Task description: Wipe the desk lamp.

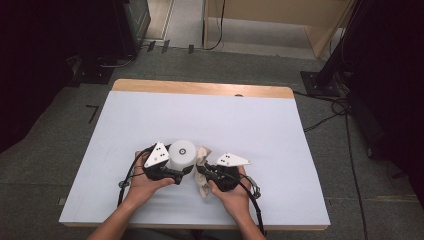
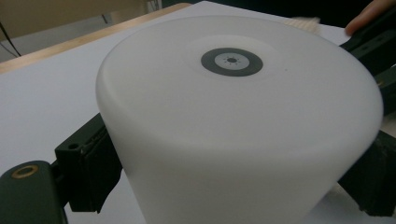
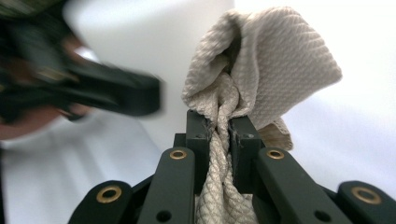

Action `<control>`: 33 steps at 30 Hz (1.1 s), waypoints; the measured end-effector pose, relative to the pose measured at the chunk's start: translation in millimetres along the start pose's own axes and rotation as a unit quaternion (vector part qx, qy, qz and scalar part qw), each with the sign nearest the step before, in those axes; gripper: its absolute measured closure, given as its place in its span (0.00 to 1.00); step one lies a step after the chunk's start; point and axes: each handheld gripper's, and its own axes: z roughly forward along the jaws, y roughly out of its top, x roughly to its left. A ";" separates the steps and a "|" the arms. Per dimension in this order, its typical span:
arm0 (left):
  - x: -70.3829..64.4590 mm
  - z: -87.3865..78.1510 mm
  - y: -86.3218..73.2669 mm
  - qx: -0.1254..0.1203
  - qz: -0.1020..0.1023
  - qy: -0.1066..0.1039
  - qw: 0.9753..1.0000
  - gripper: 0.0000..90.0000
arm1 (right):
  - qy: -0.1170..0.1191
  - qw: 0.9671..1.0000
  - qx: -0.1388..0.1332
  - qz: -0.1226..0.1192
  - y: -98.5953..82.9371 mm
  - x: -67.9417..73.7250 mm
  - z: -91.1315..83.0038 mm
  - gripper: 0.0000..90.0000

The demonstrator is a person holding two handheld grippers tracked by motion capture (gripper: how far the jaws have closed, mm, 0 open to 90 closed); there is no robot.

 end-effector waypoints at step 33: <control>-0.3 -0.3 0.4 0.003 0.000 0.000 1.000 0.09 | -0.173 0.983 0.063 -0.028 -7.6 -14.8 21.7 0.38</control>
